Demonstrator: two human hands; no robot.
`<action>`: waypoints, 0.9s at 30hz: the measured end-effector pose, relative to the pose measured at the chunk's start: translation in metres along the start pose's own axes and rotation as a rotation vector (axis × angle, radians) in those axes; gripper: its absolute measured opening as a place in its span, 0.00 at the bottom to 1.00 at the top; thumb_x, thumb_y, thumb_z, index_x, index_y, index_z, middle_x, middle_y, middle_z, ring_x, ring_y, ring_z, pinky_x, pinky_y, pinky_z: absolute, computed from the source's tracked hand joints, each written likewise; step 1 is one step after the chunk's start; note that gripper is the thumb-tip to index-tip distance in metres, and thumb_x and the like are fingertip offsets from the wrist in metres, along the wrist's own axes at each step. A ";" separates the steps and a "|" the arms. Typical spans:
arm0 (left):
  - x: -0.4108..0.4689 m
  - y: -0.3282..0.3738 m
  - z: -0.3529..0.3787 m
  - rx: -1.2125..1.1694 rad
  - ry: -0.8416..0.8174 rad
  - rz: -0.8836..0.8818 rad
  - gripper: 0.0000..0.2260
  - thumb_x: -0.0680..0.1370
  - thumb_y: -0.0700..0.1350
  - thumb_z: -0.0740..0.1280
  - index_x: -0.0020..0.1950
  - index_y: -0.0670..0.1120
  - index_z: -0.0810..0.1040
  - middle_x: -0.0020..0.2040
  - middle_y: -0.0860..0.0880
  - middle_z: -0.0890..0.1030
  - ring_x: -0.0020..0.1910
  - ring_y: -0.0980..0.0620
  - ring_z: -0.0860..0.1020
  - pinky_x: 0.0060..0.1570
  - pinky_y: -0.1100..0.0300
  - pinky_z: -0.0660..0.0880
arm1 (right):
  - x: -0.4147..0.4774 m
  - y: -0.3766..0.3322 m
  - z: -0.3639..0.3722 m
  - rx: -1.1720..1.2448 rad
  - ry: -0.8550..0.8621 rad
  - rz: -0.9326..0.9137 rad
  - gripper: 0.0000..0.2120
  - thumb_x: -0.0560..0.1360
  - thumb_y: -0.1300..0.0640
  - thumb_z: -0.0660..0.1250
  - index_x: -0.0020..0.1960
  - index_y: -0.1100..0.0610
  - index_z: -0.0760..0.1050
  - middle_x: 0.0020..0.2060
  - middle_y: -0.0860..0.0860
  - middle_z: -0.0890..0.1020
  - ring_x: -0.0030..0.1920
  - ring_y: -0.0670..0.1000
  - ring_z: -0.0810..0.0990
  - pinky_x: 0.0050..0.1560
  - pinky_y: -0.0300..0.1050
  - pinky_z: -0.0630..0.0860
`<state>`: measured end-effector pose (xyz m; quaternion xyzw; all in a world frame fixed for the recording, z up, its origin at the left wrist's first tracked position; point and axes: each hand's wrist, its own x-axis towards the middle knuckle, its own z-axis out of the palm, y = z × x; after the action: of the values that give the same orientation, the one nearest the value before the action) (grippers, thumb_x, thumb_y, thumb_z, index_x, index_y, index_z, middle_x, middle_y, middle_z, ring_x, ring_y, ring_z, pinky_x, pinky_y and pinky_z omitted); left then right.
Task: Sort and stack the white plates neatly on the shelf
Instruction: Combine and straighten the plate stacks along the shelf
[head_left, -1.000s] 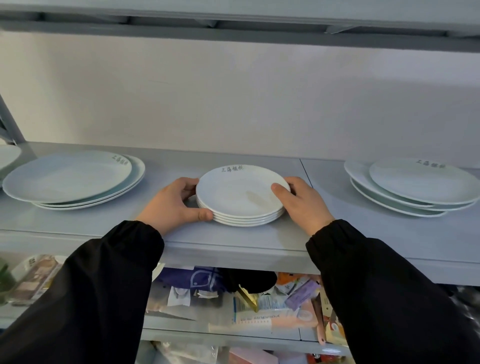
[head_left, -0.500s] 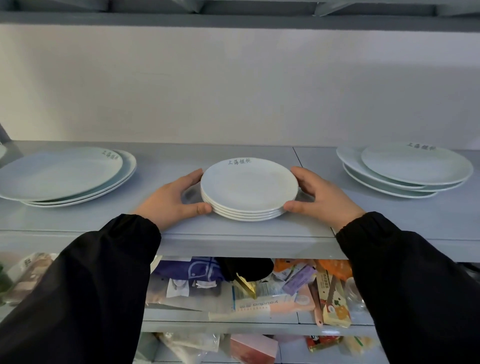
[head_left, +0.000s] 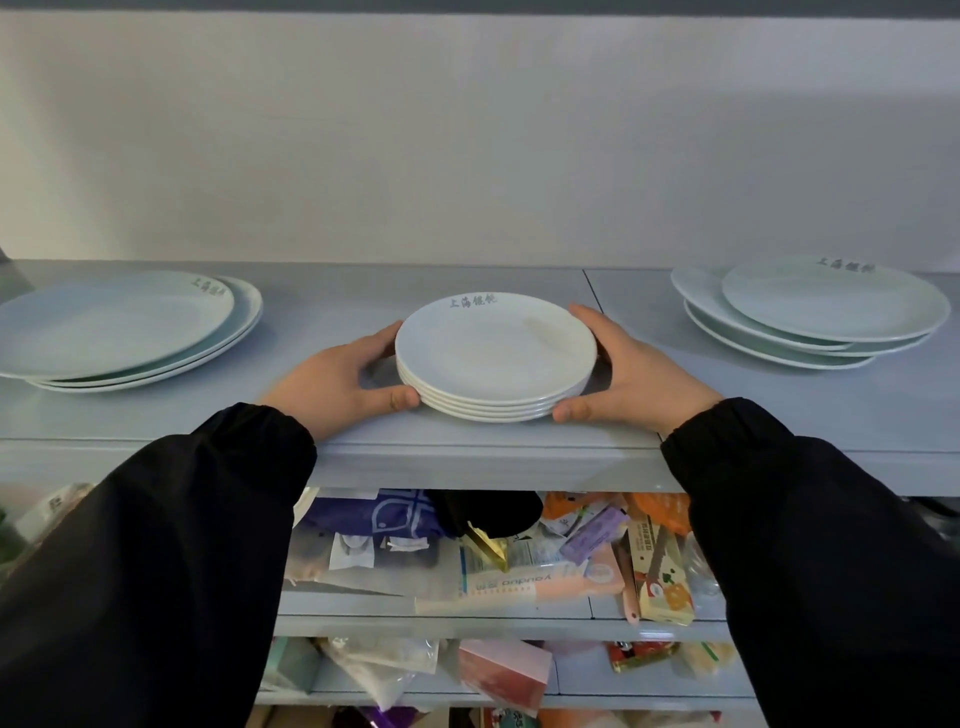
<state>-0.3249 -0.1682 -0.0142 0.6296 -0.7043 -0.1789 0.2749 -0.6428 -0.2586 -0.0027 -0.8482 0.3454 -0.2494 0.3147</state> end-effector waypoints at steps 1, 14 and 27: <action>0.000 0.000 0.000 0.025 -0.016 0.001 0.39 0.66 0.73 0.66 0.74 0.72 0.54 0.67 0.72 0.64 0.67 0.67 0.64 0.62 0.64 0.62 | 0.000 0.000 -0.001 -0.016 0.003 -0.003 0.42 0.61 0.50 0.82 0.62 0.31 0.57 0.56 0.23 0.64 0.53 0.17 0.64 0.49 0.17 0.61; 0.007 -0.011 0.006 0.319 -0.081 -0.034 0.40 0.69 0.77 0.48 0.78 0.64 0.43 0.78 0.50 0.62 0.78 0.52 0.54 0.74 0.53 0.47 | 0.003 0.007 -0.002 -0.017 0.021 0.012 0.44 0.59 0.41 0.82 0.71 0.40 0.65 0.63 0.35 0.75 0.63 0.35 0.72 0.62 0.37 0.69; -0.006 0.010 0.003 0.173 -0.007 -0.089 0.55 0.59 0.83 0.56 0.80 0.56 0.49 0.72 0.62 0.61 0.70 0.61 0.61 0.68 0.61 0.59 | 0.003 0.010 -0.004 -0.013 -0.008 -0.027 0.49 0.58 0.34 0.79 0.74 0.41 0.61 0.68 0.37 0.71 0.67 0.39 0.70 0.69 0.48 0.69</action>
<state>-0.3343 -0.1611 -0.0117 0.6811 -0.6893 -0.1317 0.2089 -0.6480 -0.2679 -0.0064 -0.8558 0.3343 -0.2481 0.3071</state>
